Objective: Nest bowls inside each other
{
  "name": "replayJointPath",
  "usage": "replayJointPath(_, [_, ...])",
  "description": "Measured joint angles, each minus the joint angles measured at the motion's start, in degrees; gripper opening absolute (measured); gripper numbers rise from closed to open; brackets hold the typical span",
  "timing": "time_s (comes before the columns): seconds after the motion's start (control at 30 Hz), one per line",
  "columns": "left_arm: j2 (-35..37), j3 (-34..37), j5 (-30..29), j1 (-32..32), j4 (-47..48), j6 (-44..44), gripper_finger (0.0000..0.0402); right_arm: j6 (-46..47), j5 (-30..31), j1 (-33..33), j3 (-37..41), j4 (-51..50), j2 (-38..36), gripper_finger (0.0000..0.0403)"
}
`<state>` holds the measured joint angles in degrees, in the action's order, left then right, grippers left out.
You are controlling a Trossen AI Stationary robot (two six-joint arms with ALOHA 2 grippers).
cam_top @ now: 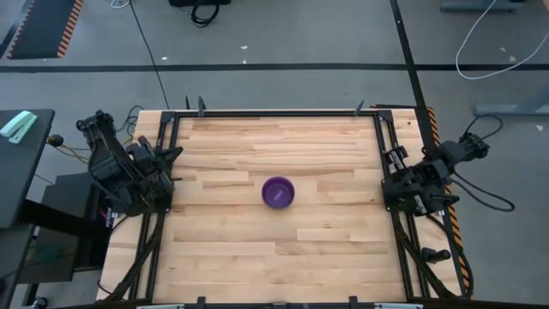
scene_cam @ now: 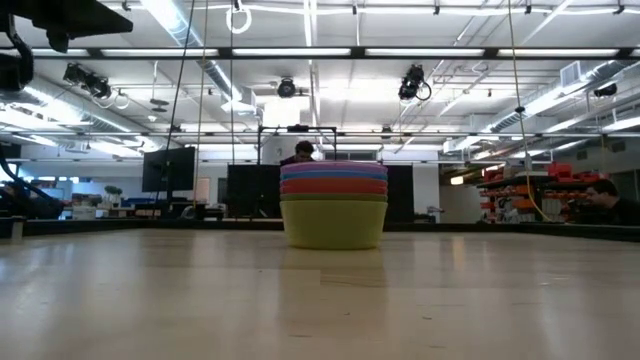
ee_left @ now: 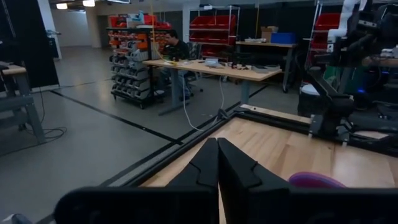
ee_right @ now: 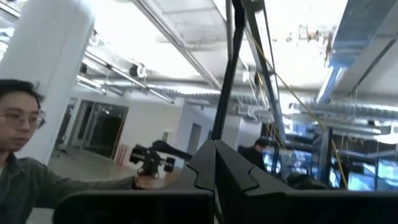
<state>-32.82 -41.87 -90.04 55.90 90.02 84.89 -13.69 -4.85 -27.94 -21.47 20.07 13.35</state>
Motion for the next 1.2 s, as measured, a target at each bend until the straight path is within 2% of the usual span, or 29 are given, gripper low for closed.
replayJointPath(0.23, [4.35, -0.02, 0.0, -0.22, -0.03, -3.72, 0.0029, -0.01, -0.16, 0.0, 2.47, -1.76, -6.58, 0.0011])
replayJointPath(0.5, [11.12, 3.13, 0.04, -0.22, 0.03, -5.75, 0.0006, -0.43, -0.16, 0.0, 3.93, -3.91, -9.57, 0.0011])
replayJointPath(0.63, [14.43, 3.28, 0.02, -0.24, 0.05, -4.37, 0.0014, -1.28, -0.15, 0.0, 4.64, -3.88, -10.76, 0.0011])
replayJointPath(0.8, [15.26, 2.89, 0.02, -0.24, -1.15, -1.74, 0.0028, -1.88, 0.82, 0.06, 5.64, -3.37, -11.94, 0.0009])
replayJointPath(0.93, [15.24, 2.86, 0.04, -0.65, -3.17, -4.09, 0.0014, -3.4, 0.93, 0.05, 5.85, -2.93, -11.98, 0.0009])
replayJointPath(1.03, [15.24, 2.86, 0.02, -2.57, -3.58, -4.03, 0.0006, -4.12, 1.76, 0.04, 5.85, -2.2, -11.98, 0.0009])
replayJointPath(1.2, [14.92, 2.86, 0.02, -7.12, -3.65, -3.33, 0.0018, -4.48, 2.29, 0.04, 5.85, -2.07, -11.98, 0.0009])
